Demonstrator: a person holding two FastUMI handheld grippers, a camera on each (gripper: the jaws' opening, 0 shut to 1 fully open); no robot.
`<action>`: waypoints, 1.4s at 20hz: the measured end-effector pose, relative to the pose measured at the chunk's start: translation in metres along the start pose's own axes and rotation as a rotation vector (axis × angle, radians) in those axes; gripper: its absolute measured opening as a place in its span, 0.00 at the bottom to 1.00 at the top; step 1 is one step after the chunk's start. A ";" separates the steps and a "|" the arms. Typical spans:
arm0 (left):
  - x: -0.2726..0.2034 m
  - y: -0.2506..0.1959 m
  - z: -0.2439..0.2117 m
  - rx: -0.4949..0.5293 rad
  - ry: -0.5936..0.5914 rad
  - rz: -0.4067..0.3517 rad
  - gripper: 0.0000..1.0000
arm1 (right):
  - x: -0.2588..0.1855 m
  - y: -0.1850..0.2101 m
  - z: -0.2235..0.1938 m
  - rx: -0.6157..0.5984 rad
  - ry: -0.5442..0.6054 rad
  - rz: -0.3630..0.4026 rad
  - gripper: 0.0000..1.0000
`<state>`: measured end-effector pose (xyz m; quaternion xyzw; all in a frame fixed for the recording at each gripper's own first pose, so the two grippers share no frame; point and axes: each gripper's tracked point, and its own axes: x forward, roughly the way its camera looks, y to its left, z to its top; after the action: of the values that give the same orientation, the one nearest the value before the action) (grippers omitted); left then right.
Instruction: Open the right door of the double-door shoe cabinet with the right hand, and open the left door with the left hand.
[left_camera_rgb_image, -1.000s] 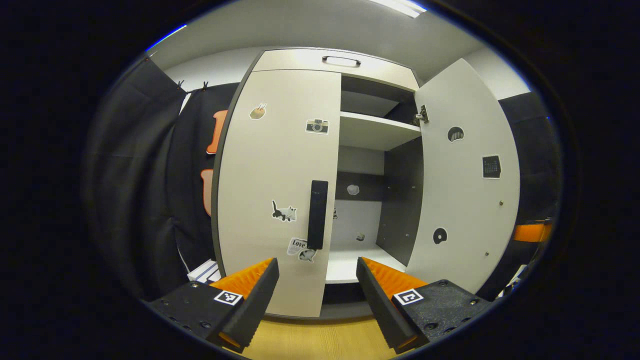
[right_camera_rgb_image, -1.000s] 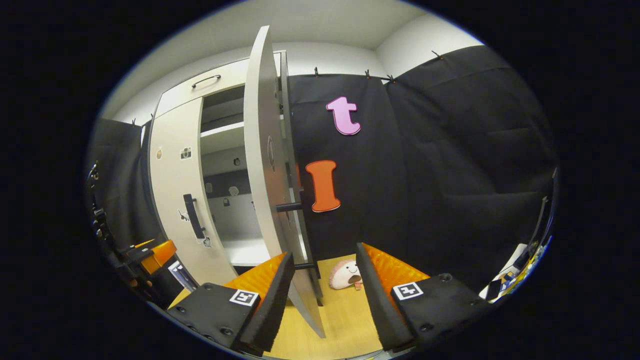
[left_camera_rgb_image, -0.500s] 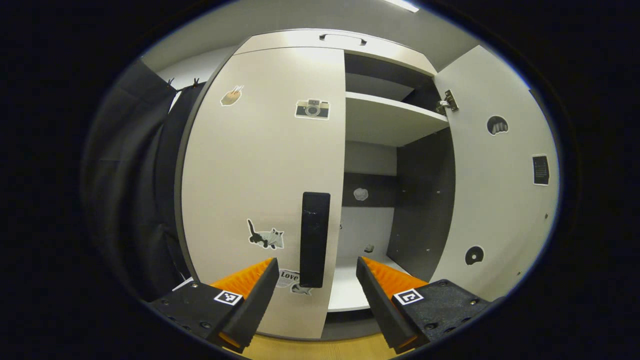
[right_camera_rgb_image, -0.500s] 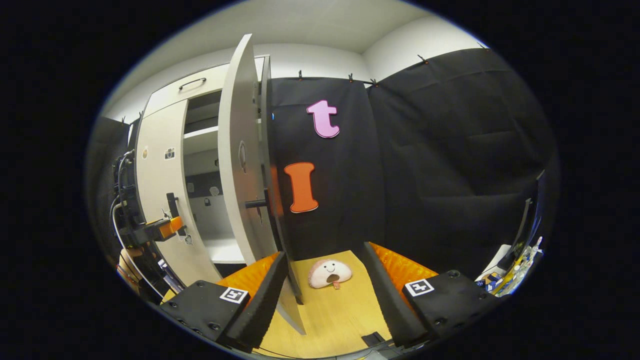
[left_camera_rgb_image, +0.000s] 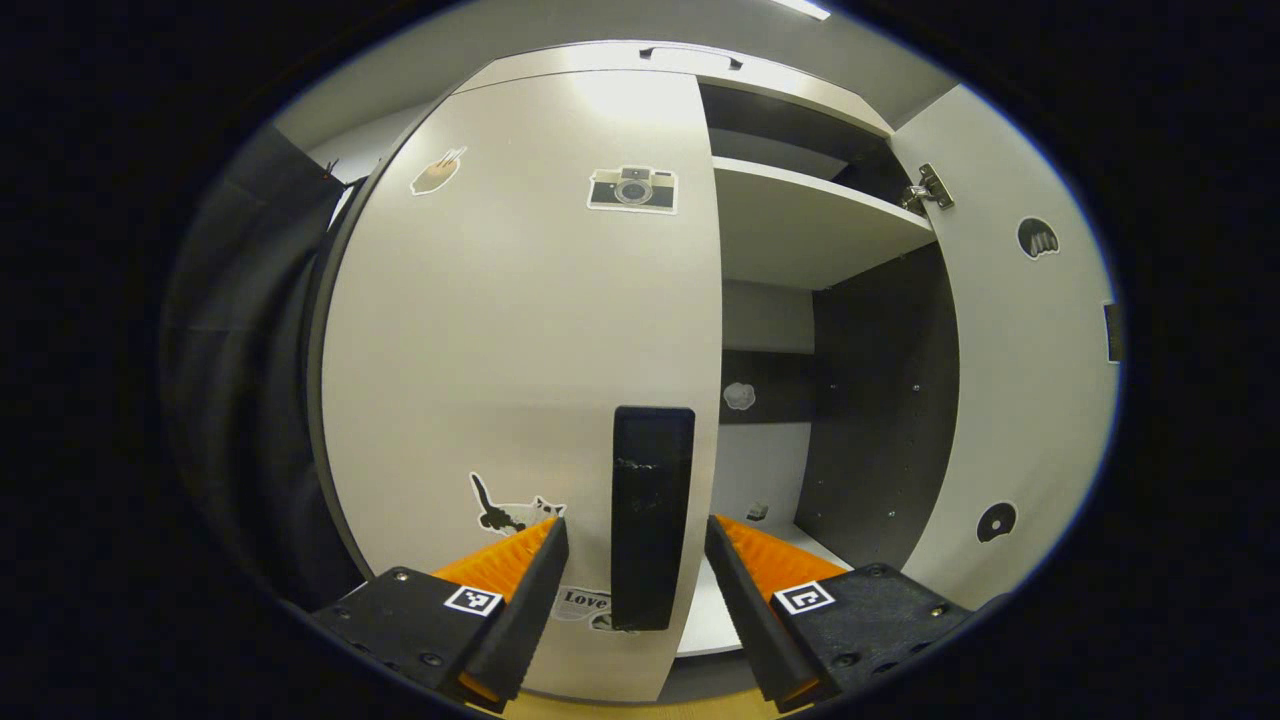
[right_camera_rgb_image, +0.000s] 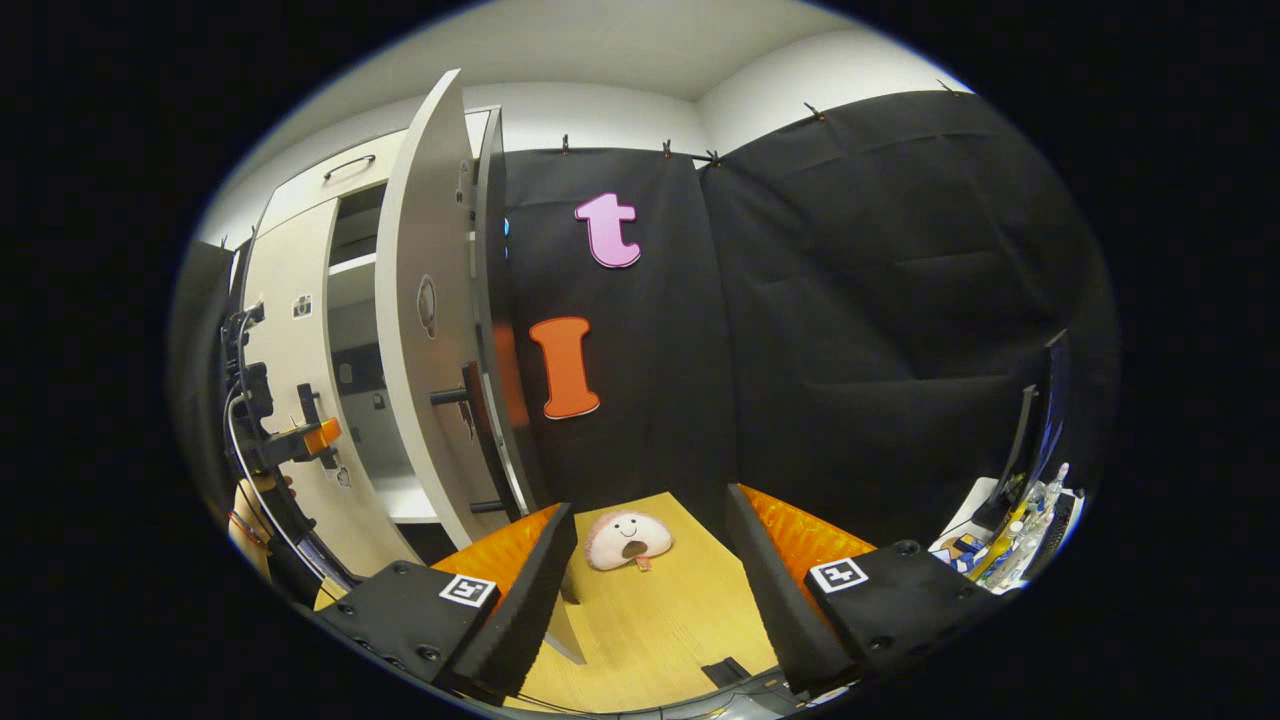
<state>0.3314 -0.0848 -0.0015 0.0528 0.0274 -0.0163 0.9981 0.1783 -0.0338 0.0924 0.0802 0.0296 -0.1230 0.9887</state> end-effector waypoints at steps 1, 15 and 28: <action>0.001 0.000 -0.002 0.009 0.010 0.002 0.80 | -0.001 0.001 0.000 0.000 0.001 0.001 0.98; -0.011 0.003 -0.008 0.007 0.015 -0.025 0.19 | -0.006 0.005 0.000 0.001 0.009 0.006 0.98; -0.060 0.015 -0.007 -0.036 0.023 -0.132 0.19 | -0.063 0.047 -0.005 -0.014 -0.011 -0.020 0.99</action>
<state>0.2715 -0.0673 -0.0032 0.0331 0.0428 -0.0812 0.9952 0.1288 0.0276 0.0992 0.0722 0.0258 -0.1330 0.9882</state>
